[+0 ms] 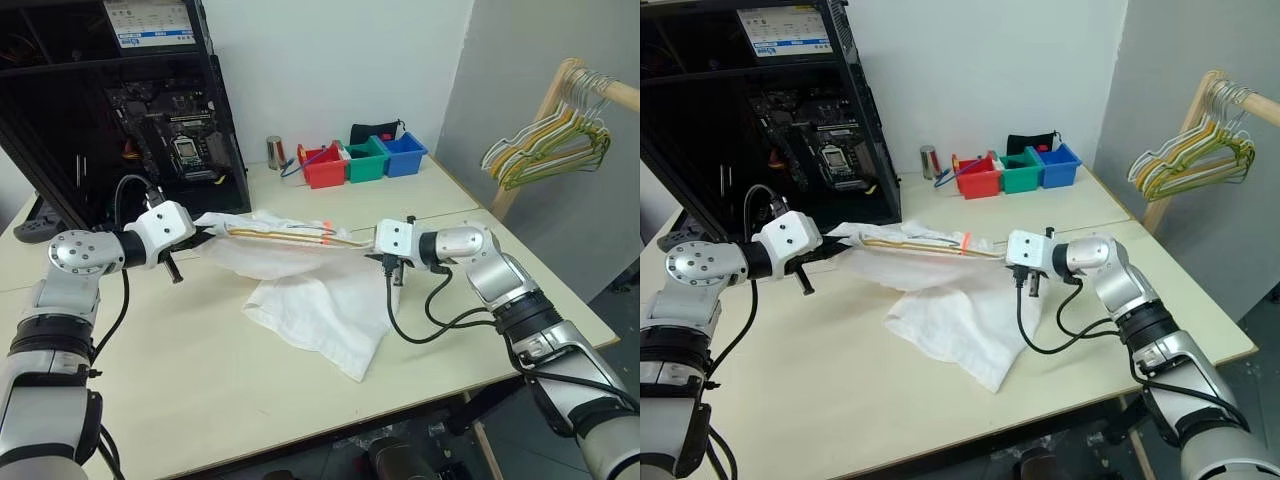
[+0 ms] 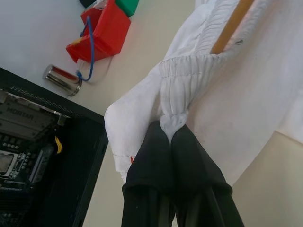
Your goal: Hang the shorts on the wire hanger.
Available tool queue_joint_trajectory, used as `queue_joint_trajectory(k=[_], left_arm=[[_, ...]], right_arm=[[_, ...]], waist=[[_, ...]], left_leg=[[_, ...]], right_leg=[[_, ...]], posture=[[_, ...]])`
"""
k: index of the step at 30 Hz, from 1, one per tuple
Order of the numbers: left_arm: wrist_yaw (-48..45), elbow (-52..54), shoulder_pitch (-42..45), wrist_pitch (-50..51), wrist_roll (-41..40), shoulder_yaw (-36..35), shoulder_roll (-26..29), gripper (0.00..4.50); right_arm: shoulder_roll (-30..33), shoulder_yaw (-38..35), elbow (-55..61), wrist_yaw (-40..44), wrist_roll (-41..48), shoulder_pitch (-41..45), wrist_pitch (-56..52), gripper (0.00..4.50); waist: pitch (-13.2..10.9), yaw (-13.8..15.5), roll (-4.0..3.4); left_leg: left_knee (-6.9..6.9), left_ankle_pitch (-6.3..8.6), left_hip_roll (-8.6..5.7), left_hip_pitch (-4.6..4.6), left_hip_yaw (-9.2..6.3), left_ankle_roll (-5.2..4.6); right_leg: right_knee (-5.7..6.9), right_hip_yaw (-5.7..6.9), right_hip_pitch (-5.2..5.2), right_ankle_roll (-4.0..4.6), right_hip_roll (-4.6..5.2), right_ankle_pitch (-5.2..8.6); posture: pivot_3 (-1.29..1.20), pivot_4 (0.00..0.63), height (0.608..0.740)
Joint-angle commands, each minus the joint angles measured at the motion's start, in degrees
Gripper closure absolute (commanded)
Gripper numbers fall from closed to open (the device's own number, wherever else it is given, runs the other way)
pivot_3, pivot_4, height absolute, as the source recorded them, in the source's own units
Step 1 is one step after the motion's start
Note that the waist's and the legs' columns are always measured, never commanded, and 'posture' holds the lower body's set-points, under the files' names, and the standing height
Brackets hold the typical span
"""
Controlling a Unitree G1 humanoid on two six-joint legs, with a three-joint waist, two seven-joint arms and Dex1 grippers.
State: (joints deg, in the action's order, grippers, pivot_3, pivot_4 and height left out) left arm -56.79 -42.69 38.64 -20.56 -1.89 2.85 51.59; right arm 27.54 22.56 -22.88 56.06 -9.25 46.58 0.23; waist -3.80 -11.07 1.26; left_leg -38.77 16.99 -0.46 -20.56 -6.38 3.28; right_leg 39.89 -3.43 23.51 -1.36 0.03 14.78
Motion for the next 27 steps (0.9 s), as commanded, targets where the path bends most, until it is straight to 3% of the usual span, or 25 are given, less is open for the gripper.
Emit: queue_joint_trajectory(k=[1, 16, 27], left_arm=[[3.2, -2.3, 2.1, -0.5, 0.5, -3.2, 1.8, 4.48], [2.9, -4.1, 5.4, -1.4, -0.1, -3.4, 1.8, 4.48], [1.6, 0.1, 7.5, 0.3, -0.7, -3.0, 0.0, 4.48]], right_arm=[[2.9, -1.7, -0.8, 0.2, -1.0, 0.1, 2.0, 4.5], [3.6, 0.1, -10.9, -6.1, -7.2, 2.8, 4.7, 4.5], [3.7, 3.5, -15.3, -12.6, -14.7, 5.3, 3.7, 4.5]], waist=[[0.0, 0.0, 0.0], [0.0, 0.1, 0.01], [0.0, 0.0, 0.0]], left_leg=[[0.0, 0.0, 0.0, 0.0, 0.0, 0.0], [0.0, 0.0, -0.01, 0.0, 0.02, 0.0], [0.0, 0.0, -0.02, -0.01, 0.04, 0.0]], right_leg=[[0.0, 0.0, 0.0, 0.0, 0.0, 0.0], [0.01, 0.02, 0.0, 0.0, 0.0, 0.0], [0.01, -0.01, 0.0, 0.0, 0.0, 0.0]], posture=[[-0.13, 0.0, 0.74], [-0.12, 0.0, 0.74], [-0.12, 0.0, 0.74]])
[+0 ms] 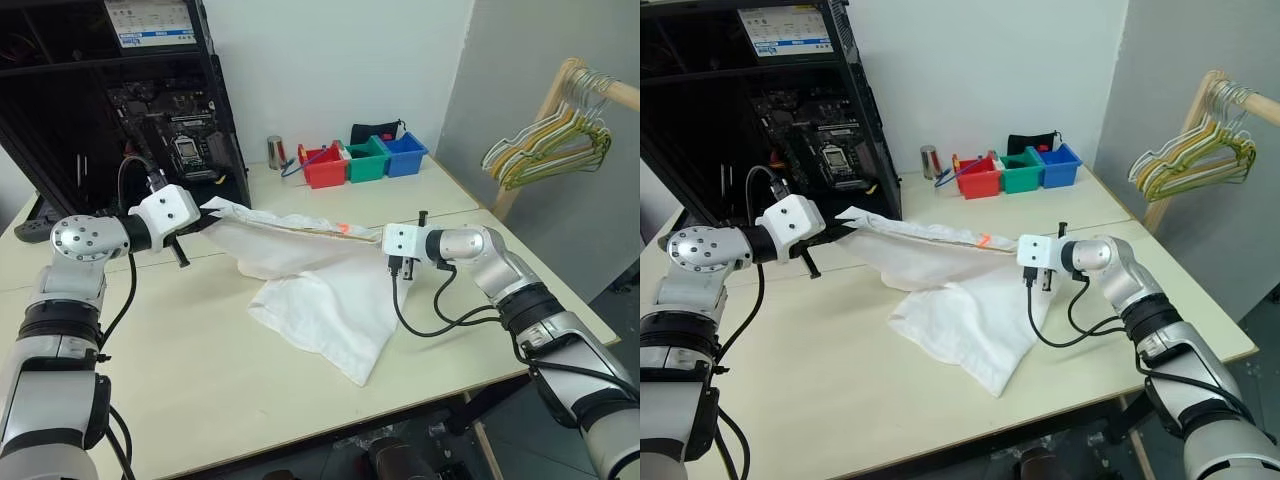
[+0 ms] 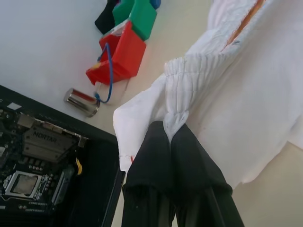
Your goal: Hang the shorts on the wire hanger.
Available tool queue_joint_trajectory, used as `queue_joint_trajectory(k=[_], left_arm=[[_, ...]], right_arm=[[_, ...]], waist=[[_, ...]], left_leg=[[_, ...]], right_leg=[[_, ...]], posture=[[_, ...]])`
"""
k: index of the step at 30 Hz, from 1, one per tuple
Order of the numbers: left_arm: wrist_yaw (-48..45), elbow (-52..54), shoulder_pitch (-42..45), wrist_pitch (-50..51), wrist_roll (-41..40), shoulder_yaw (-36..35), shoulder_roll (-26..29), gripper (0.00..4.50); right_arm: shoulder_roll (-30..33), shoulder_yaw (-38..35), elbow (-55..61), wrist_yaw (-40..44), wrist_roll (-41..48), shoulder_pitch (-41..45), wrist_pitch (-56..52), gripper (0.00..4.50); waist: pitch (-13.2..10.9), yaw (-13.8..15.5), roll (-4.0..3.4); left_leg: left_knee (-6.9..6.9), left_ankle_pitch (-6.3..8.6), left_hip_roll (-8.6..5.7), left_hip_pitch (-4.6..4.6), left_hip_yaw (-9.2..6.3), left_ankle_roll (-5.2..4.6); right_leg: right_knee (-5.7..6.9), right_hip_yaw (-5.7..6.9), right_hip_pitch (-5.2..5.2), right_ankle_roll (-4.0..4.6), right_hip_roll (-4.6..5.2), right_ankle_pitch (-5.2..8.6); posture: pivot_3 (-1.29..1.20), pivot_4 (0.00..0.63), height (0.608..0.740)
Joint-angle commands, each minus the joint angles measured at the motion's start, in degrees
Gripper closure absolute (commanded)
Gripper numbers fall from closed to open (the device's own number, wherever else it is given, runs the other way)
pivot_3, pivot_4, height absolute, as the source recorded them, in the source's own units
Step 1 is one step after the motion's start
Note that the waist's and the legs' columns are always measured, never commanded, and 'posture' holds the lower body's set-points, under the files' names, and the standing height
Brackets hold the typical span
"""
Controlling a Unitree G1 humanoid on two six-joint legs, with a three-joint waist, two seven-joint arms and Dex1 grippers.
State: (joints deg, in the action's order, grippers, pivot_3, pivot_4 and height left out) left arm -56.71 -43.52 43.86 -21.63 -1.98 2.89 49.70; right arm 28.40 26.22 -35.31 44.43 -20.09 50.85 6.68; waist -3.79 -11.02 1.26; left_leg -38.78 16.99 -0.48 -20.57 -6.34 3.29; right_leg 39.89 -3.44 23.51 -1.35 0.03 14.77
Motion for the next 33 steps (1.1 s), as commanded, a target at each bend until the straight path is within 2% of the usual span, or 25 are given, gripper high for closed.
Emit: queue_joint_trajectory(k=[1, 9, 13, 23, 27, 28, 30, 33], left_arm=[[1.3, 1.6, 2.4, 1.7, -0.7, -3.0, 1.6, 4.48], [-1.0, 8.0, 0.8, 3.4, -1.1, -1.8, 0.2, 4.48], [-2.7, 10.4, -0.7, 2.8, 1.5, 1.3, -0.8, 4.48], [-4.3, 10.1, -0.2, 1.1, 3.8, 3.4, -1.3, 4.48], [-5.6, 11.8, 0.3, 3.6, 2.4, 3.2, -2.4, 4.48], [-7.9, 12.9, -0.1, 5.2, 1.4, 3.3, -2.0, 4.06], [-9.9, 14.5, -0.5, 6.9, 0.6, 3.2, -1.6, 3.83], [-12.1, 17.5, -0.6, 10.4, -1.1, 2.3, -1.0, 3.14]], right_arm=[[2.3, -0.2, -2.8, -0.9, -3.8, 1.2, -3.2, 4.5], [-1.4, -1.0, -1.0, -0.3, -2.1, 2.5, -5.3, 4.5], [-3.5, -1.7, 4.0, 2.1, 0.2, 2.8, -7.2, 4.5], [-3.8, -2.2, 13.6, 5.3, 0.8, -0.5, -13.3, 4.5], [-3.7, -2.2, 15.7, 5.4, 0.6, -1.7, -14.4, 4.5], [-3.7, -2.2, 15.7, 5.4, 0.5, -1.8, -14.5, 4.5], [-3.6, -2.2, 15.9, 5.4, 0.4, -1.9, -14.7, 4.5], [-3.6, -2.1, 15.8, 5.4, 0.5, -2.0, -14.8, 4.5]], waist=[[0.0, -0.1, 0.0], [0.0, -0.1, 0.0], [0.0, -0.1, 0.0], [0.0, 0.0, 0.0], [0.0, 0.1, 0.0], [0.0, 0.1, 0.0], [0.0, 0.0, 0.0], [0.0, -0.1, 0.0]], left_leg=[[0.0, 0.0, 0.0, 0.01, 0.01, 0.0], [0.0, 0.0, 0.02, 0.01, -0.02, 0.0], [0.0, 0.0, 0.01, 0.01, -0.03, 0.0], [0.0, 0.0, -0.01, 0.0, -0.04, 0.0], [-0.01, 0.0, -0.01, -0.01, -0.05, 0.0], [-0.01, 0.0, -0.01, 0.0, -0.03, 0.0], [-0.01, 0.0, -0.01, -0.01, -0.01, 0.0], [0.0, 0.0, 0.01, 0.0, -0.01, 0.0]], right_leg=[[0.0, -0.01, 0.0, 0.0, 0.0, 0.0], [0.0, -0.09, 0.0, 0.0, 0.0, 0.0], [0.0, -0.11, 0.0, 0.0, 0.0, 0.0], [0.01, -0.05, 0.0, 0.0, 0.0, 0.0], [0.0, -0.02, -0.01, 0.0, 0.0, 0.0], [0.01, -0.02, -0.01, 0.0, 0.0, 0.0], [0.01, -0.01, 0.0, 0.0, -0.01, 0.0], [0.01, 0.01, 0.0, 0.0, -0.02, 0.0]], posture=[[-0.12, 0.0, 0.74], [-0.11, 0.0, 0.74], [-0.11, 0.0, 0.74], [-0.11, 0.0, 0.74], [-0.11, 0.0, 0.74], [-0.11, 0.0, 0.74], [-0.11, 0.0, 0.74], [-0.11, 0.0, 0.74]])
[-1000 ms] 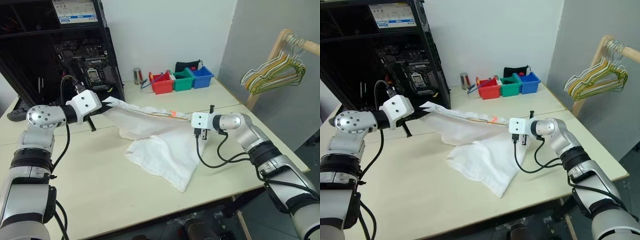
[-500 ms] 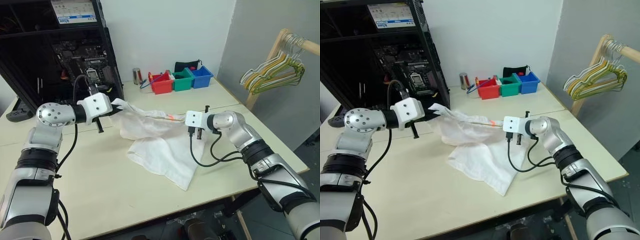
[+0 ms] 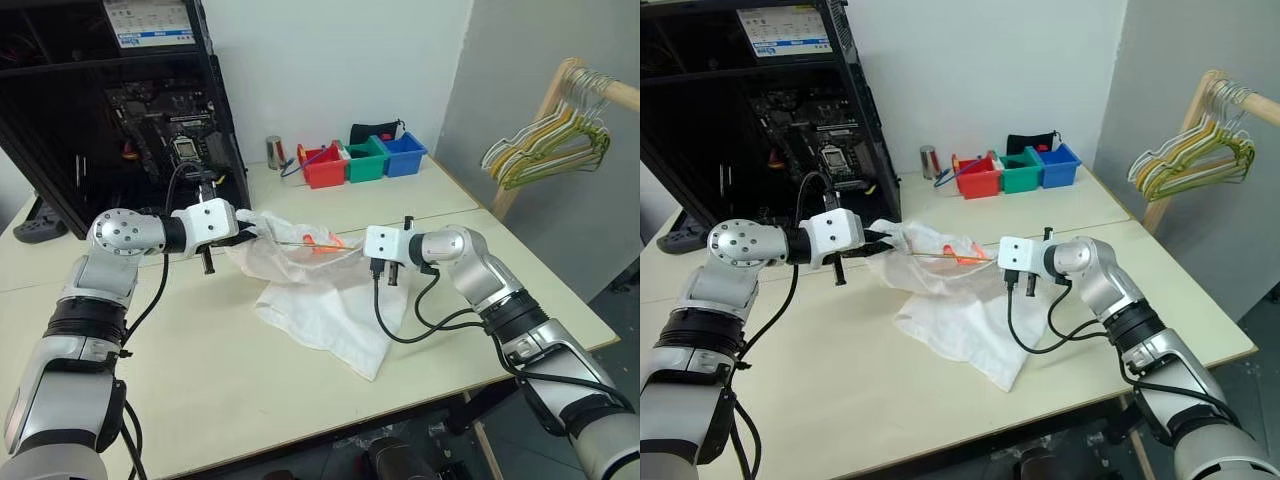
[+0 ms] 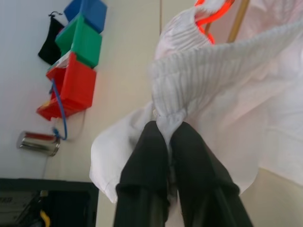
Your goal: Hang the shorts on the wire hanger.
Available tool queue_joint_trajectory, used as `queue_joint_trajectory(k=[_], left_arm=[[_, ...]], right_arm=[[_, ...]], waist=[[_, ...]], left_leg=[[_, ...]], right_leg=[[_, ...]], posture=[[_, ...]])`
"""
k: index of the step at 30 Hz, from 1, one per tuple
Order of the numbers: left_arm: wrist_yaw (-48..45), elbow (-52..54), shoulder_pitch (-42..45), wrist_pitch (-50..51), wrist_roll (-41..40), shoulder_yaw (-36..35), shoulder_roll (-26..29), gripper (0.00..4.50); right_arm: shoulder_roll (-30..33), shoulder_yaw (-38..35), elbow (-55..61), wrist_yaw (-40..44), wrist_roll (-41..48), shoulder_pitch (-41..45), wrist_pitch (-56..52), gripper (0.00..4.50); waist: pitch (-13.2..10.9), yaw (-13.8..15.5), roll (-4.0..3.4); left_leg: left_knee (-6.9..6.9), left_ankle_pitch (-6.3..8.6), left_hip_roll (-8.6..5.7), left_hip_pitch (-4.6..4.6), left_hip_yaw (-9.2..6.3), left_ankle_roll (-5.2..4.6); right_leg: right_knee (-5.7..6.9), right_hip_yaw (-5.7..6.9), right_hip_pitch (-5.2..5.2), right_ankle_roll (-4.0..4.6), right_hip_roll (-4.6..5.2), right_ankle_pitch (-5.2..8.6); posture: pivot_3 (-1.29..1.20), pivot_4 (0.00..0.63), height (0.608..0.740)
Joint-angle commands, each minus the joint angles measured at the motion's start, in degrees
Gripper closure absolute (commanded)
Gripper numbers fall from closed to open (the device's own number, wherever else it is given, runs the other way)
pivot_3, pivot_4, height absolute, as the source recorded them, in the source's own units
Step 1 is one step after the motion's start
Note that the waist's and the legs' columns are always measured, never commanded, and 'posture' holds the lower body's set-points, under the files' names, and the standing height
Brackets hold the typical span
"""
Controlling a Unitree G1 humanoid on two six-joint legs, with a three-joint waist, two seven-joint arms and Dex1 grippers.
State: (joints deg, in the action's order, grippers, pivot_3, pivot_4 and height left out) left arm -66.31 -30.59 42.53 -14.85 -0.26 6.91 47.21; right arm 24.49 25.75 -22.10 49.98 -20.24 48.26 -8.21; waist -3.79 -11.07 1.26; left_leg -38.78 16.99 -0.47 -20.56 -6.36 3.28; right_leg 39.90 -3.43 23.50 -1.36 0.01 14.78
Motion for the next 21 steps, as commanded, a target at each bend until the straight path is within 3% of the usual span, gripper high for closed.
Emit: queue_joint_trajectory(k=[1, 4, 7, 10, 14, 17, 21], left_arm=[[-3.6, 6.2, 0.8, 6.1, -3.7, -2.0, 2.0, 3.01], [-13.7, 14.3, 1.2, 22.5, -10.0, -2.2, 7.3, 2.41], [-18.2, 15.6, 4.4, 33.2, -13.7, -3.3, 11.2, 2.41], [-19.8, 13.5, 7.4, 37.6, -14.9, -4.1, 13.2, 2.41], [-19.6, 2.9, 11.8, 34.3, -12.0, -4.8, 15.4, 2.41], [-18.1, -6.1, 10.1, 21.8, -5.2, -1.6, 18.0, 2.41], [-13.2, -11.4, 10.6, 12.1, -2.5, -1.4, 13.8, 2.41]], right_arm=[[0.3, -1.7, 2.5, -0.2, 0.6, 0.5, 0.0, 4.5], [0.1, -1.8, 1.3, -0.5, 0.8, 0.6, 0.1, 4.5], [-0.1, -2.1, -0.4, -0.9, 1.1, 1.1, 0.2, 4.5], [-0.1, -2.0, -2.0, -1.3, 1.1, 1.6, 1.0, 4.5], [-0.1, -2.0, -4.0, -1.9, 0.9, 2.3, 2.0, 4.5], [0.2, -2.2, -4.4, -2.1, 1.0, 2.9, 2.4, 4.5], [0.2, -2.5, -2.8, -1.5, 1.4, 3.5, 1.8, 4.5]], waist=[[0.0, 0.0, 0.0], [0.0, 0.0, 0.0], [0.0, -0.1, 0.0], [0.0, 0.0, 0.0], [0.0, 0.2, -0.01], [0.0, 0.2, -0.04], [0.0, 0.3, -0.04]], left_leg=[[0.0, 0.0, 0.0, 0.0, 0.0, 0.0], [0.0, 0.0, 0.0, -0.02, 0.0, 0.0], [0.01, 0.0, -0.01, 0.0, 0.04, 0.0], [0.0, 0.0, -0.02, 0.0, 0.03, 0.0], [0.0, 0.0, -0.03, 0.13, 0.05, 0.0], [0.02, 0.0, -0.03, 0.2, 0.11, 0.0], [0.08, 0.0, 0.01, 0.26, 0.1, 0.0]], right_leg=[[0.0, 0.0, 0.0, 0.0, 0.0, 0.0], [-0.01, 0.0, 0.0, -0.01, -0.05, 0.01], [-0.01, 0.0, 0.0, -0.01, -0.27, 0.01], [-0.01, 0.03, -0.02, -0.08, -0.44, 0.05], [-0.02, 0.05, -0.13, -0.12, -0.45, 0.08], [-0.02, -0.02, -0.13, -0.09, -0.52, 0.07], [-0.02, -0.09, -0.12, 0.03, -0.53, 0.03]], posture=[[-0.1, 0.0, 0.74], [-0.09, 0.0, 0.74], [-0.08, 0.0, 0.74], [-0.08, 0.0, 0.74], [-0.08, 0.0, 0.74], [-0.08, 0.0, 0.74], [-0.08, 0.0, 0.74]])
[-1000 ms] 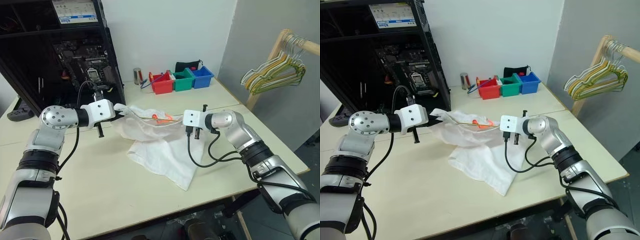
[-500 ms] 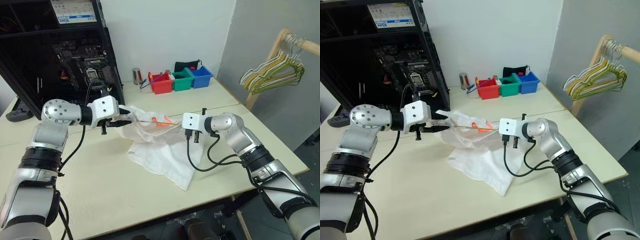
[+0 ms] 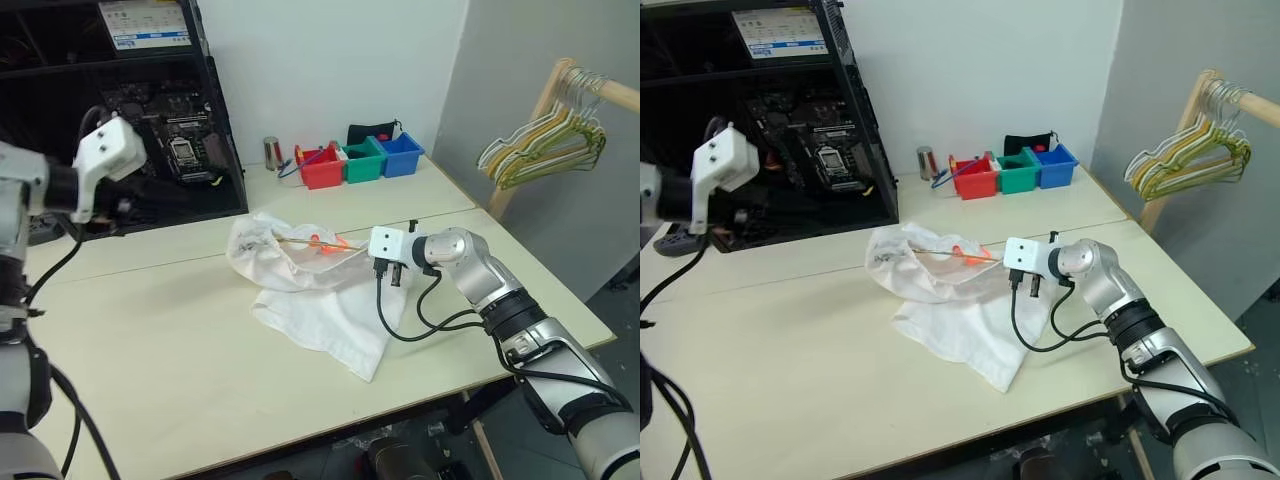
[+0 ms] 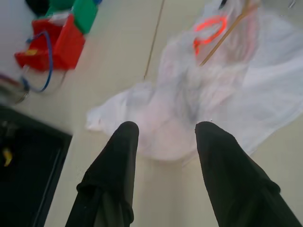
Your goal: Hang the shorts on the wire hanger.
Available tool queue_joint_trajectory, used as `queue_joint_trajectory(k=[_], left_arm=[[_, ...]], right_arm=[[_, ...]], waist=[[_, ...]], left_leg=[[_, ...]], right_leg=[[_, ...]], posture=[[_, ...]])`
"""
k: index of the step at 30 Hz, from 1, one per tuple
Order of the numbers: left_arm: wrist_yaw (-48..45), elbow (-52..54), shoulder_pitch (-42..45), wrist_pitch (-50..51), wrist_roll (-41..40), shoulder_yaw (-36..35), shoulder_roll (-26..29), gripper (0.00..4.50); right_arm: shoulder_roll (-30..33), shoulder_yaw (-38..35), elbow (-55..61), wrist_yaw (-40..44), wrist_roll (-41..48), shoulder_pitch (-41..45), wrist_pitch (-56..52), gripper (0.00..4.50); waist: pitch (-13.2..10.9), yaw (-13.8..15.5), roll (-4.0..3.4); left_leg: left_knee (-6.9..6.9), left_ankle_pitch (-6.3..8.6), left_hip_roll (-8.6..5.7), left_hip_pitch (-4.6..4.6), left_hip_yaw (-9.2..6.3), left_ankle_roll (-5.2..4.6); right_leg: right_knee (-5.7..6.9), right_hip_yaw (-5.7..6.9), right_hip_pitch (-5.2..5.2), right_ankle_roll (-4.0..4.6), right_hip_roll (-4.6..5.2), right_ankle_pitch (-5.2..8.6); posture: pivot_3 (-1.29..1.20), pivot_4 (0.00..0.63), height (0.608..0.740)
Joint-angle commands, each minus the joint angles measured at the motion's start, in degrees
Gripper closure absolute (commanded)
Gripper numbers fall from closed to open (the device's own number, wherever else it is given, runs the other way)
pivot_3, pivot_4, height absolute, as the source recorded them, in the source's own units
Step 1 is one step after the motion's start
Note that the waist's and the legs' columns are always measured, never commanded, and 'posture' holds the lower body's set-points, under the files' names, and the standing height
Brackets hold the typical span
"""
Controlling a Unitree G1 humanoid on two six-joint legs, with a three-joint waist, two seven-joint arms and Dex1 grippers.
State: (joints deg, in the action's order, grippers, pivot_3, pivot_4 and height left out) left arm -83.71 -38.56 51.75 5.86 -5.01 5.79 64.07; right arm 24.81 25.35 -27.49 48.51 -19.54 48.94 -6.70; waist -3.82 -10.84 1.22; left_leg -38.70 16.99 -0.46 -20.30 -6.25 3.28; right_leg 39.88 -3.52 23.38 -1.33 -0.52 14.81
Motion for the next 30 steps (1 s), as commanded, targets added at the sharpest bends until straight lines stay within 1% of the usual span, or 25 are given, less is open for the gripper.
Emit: queue_joint_trajectory(k=[1, 3, 7, 9, 10, 13, 16, 18, 20, 25, 30], left_arm=[[5.3, -4.0, 1.8, -9.5, 2.2, -0.6, -4.7, 2.41], [4.8, -3.7, 1.8, -11.4, 2.2, -0.2, -7.1, 2.41], [6.8, -2.8, 2.6, -13.4, 2.1, -0.2, -12.0, 2.41], [6.3, -2.8, 2.8, -13.2, 2.2, -0.2, -12.8, 2.06], [5.5, -2.7, 2.7, -13.5, 2.4, 0.0, -12.9, 1.99], [4.5, -2.8, 3.0, -14.7, 3.1, 0.7, -13.4, 1.28], [3.0, -3.2, 2.8, -16.3, 4.5, 2.3, -13.9, 0.72], [4.1, -3.9, 2.9, -18.2, 5.4, 3.0, -15.2, 0.32], [5.7, -4.8, 3.3, -20.2, 6.5, 3.4, -16.5, 0.07], [11.0, -8.1, 4.7, -26.7, 11.3, 5.1, -19.0, 0.07], [14.4, -10.7, 4.9, -31.3, 15.9, 7.4, -19.5, 0.07]], right_arm=[[-0.1, -2.1, 3.4, 0.2, 0.8, 2.7, -0.1, 4.5], [-0.3, -2.1, 4.7, 0.6, 0.8, 2.7, -0.7, 4.5], [-0.4, -2.0, 6.5, 0.9, 0.6, 2.3, -1.7, 4.5], [-0.3, -2.0, 6.9, 0.9, 0.6, 2.2, -2.1, 4.5], [-0.3, -2.0, 7.1, 0.9, 0.6, 2.1, -2.2, 4.5], [0.0, -2.0, 7.5, 0.9, 0.4, 2.1, -2.6, 4.5], [0.1, -2.2, 8.1, 1.0, 0.4, 2.3, -3.4, 4.5], [0.1, -2.1, 8.7, 1.1, 0.5, 2.3, -3.7, 4.5], [0.2, -2.0, 9.2, 1.2, 0.4, 2.3, -3.8, 4.5], [0.2, -1.7, 10.2, 1.4, 0.3, 2.4, -4.1, 4.5], [0.3, -1.8, 12.0, 1.7, 0.4, 2.2, -4.9, 4.5]], waist=[[0.0, 0.4, 0.01], [0.0, 1.4, 0.02], [0.0, 1.7, 0.03], [0.0, 1.8, 0.03], [0.0, 1.6, 0.03], [0.0, 1.2, 0.03], [0.0, 0.9, 0.03], [0.0, 0.8, 0.03], [0.0, 0.6, 0.03], [0.0, 0.7, 0.03], [0.0, 0.1, 0.03]], left_leg=[[-0.02, 0.0, 0.03, -0.05, -0.02, 0.0], [-0.06, 0.0, 0.04, -0.09, -0.04, 0.0], [-0.11, 0.0, 0.02, -0.17, 0.0, 0.0], [-0.11, 0.0, 0.0, -0.18, 0.01, 0.0], [-0.11, 0.0, -0.01, -0.17, 0.03, 0.0], [-0.1, 0.0, 0.0, -0.17, 0.02, 0.0], [-0.09, 0.0, 0.0, -0.16, 0.02, 0.0], [-0.08, 0.0, 0.0, -0.16, 0.01, 0.0], [-0.08, 0.0, 0.01, -0.16, 0.0, 0.0], [-0.1, 0.0, 0.01, -0.2, -0.03, 0.0], [-0.09, 0.0, 0.02, -0.19, -0.04, 0.0]], right_leg=[[0.0, 0.0, 0.01, 0.0, 0.01, 0.0], [0.0, 0.01, 0.02, -0.01, 0.1, 0.0], [-0.01, 0.01, 0.03, -0.03, 0.16, -0.01], [-0.02, 0.02, 0.03, -0.03, 0.22, -0.02], [-0.01, -0.01, 0.04, -0.03, 0.22, -0.02], [0.0, 0.01, 0.05, -0.02, 0.18, -0.02], [0.0, 0.01, 0.07, -0.02, 0.17, -0.02], [0.01, 0.01, 0.08, -0.02, 0.13, -0.02], [0.01, 0.02, 0.07, -0.02, 0.13, -0.02], [0.0, 0.0, 0.07, -0.02, 0.18, -0.02], [0.01, -0.03, 0.08, -0.02, 0.19, -0.02]], posture=[[-0.08, 0.0, 0.74], [-0.09, 0.0, 0.74], [-0.1, 0.0, 0.74], [-0.1, 0.0, 0.74], [-0.11, 0.0, 0.74], [-0.12, 0.0, 0.74], [-0.13, 0.0, 0.74], [-0.13, 0.0, 0.74], [-0.13, 0.0, 0.74], [-0.13, 0.0, 0.74], [-0.14, 0.0, 0.74]])
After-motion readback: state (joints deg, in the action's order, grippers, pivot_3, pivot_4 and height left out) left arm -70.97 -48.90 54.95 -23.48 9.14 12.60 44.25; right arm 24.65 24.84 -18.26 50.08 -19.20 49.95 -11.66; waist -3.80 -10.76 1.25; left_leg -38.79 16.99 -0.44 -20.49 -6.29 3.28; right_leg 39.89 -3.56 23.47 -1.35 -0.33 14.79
